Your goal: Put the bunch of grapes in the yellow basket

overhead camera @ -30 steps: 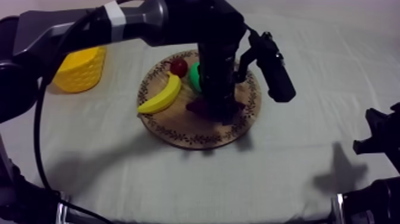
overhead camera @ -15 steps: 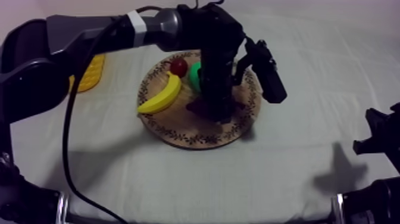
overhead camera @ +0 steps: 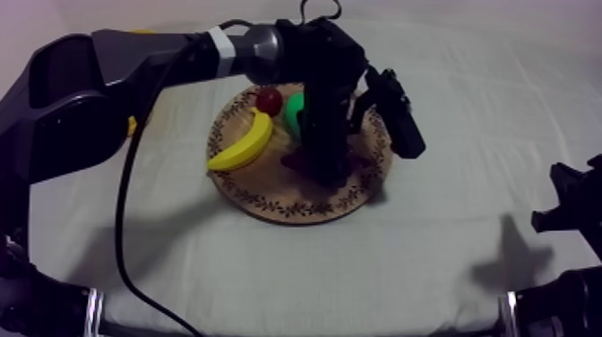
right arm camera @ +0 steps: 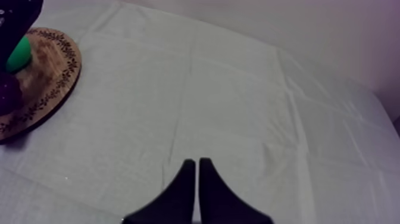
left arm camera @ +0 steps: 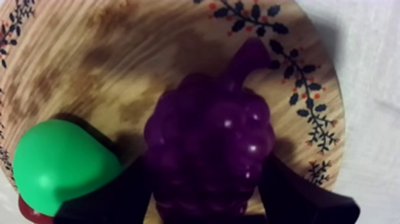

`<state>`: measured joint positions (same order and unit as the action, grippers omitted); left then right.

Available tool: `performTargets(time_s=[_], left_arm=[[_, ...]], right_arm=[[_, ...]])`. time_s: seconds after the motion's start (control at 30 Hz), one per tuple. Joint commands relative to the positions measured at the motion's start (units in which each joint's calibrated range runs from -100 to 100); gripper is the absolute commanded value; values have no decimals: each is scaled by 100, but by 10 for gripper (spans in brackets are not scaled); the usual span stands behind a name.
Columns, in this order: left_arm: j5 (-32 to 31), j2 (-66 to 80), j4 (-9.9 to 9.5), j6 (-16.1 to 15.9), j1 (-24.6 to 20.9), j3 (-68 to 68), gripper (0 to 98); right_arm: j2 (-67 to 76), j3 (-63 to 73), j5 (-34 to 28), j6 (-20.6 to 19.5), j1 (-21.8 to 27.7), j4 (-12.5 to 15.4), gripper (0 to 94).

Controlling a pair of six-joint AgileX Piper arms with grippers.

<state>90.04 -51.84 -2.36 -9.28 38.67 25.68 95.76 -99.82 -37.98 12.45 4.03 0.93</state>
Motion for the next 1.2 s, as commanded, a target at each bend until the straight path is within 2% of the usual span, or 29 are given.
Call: performTargets(time_s=[0.0, 0.2, 0.33, 1.17], left_arm=[[-7, -36, -12, 70, -8, -6, 545], [-21, -110, -14, 223, -25, 7, 384], [-82, -85, -20, 261, -26, -45, 339], [-130, 2061, -63, 334, 85, -1230, 350]], right_arm=[[0, 4, 0, -2, 2, 2, 3], [0, 4, 0, -2, 2, 2, 3], [0, 4, 0, -2, 2, 2, 3], [0, 4, 0, -2, 2, 2, 3]])
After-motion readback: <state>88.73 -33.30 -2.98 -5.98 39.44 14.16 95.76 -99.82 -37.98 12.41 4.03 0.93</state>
